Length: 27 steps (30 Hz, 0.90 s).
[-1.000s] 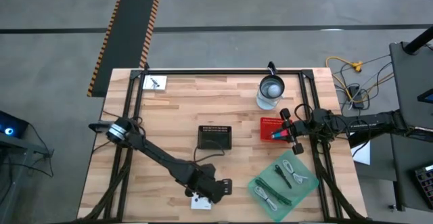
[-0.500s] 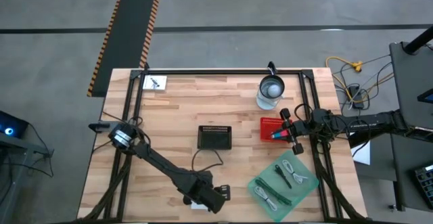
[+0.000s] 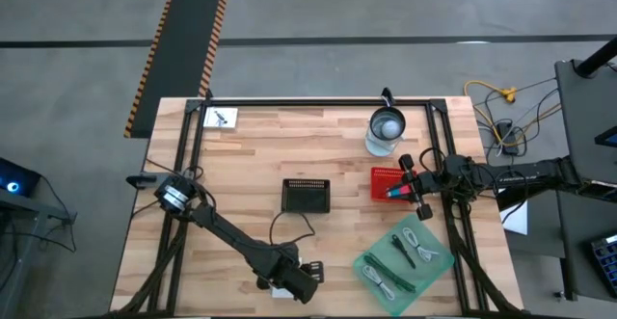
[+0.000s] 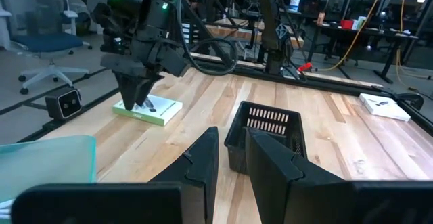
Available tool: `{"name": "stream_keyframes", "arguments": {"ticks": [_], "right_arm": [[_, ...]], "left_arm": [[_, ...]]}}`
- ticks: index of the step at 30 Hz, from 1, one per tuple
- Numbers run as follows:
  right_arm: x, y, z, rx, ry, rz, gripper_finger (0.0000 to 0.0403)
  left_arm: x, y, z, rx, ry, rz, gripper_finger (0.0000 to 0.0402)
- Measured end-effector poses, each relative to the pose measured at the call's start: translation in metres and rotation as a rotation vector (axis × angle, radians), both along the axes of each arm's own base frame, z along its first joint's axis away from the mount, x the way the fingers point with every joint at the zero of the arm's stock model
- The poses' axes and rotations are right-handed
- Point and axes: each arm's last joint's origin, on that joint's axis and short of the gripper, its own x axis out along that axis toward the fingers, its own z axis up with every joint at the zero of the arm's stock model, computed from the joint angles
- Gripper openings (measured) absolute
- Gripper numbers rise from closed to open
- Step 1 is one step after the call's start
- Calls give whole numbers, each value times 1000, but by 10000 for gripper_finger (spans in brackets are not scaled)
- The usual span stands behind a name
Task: Pick and place items into bin
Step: Put the bottom white card reader box into the black bin
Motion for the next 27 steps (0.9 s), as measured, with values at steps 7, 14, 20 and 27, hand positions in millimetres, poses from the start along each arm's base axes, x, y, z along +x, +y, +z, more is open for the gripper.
{"name": "stream_keyframes", "arguments": {"ticks": [7,14,20,27], "right_arm": [[0,0,0,1,1,0,63],[0,0,0,0,5,0,63],[0,0,0,0,5,0,63],[0,0,0,-2,4,0,63]], "left_arm": [[-1,-2,-11,-13,32,29,169],[0,-2,-12,-22,40,27,169],[-1,-2,-16,10,24,-50,169],[-3,-1,-22,18,29,-62,169]]}}
